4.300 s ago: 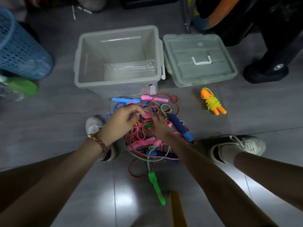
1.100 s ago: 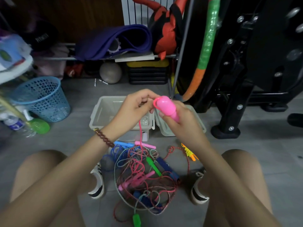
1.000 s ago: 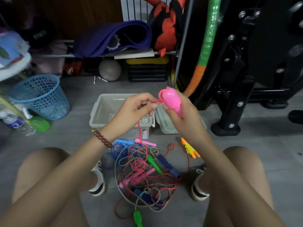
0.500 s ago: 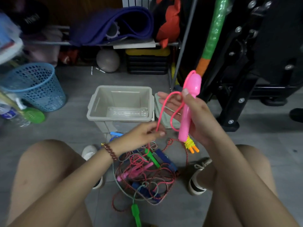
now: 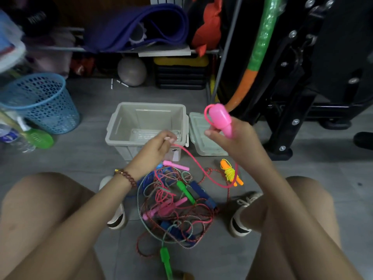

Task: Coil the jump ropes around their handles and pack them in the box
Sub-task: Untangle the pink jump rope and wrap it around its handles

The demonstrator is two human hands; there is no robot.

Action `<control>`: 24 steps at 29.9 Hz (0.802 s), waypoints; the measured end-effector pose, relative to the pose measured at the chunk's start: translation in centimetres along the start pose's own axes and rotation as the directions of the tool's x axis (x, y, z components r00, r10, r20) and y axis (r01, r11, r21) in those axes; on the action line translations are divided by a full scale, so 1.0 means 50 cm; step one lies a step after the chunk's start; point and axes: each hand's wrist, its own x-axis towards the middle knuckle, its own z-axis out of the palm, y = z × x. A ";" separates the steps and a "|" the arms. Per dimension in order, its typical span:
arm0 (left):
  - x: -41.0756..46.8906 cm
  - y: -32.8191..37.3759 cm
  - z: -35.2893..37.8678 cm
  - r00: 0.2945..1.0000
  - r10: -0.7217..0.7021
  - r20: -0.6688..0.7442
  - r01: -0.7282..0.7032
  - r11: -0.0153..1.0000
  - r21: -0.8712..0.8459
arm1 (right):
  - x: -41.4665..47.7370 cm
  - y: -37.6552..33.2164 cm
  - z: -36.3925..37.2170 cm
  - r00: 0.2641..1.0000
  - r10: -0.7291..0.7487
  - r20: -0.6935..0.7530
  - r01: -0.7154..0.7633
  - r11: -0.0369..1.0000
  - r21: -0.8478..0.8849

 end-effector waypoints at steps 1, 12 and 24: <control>-0.001 0.016 -0.009 0.999 0.014 -0.044 -0.018 0.996 -0.082 | -0.004 -0.001 0.007 1.000 0.001 0.023 0.001 0.996 -0.089; -0.042 0.120 -0.014 0.990 0.136 0.035 -0.098 0.849 -0.520 | -0.026 -0.020 0.078 0.983 -0.068 0.171 0.014 0.955 0.298; -0.029 -0.026 0.048 0.962 -0.041 0.271 0.105 0.969 -0.226 | -0.015 -0.037 0.017 0.953 0.246 0.174 -0.241 0.272 0.932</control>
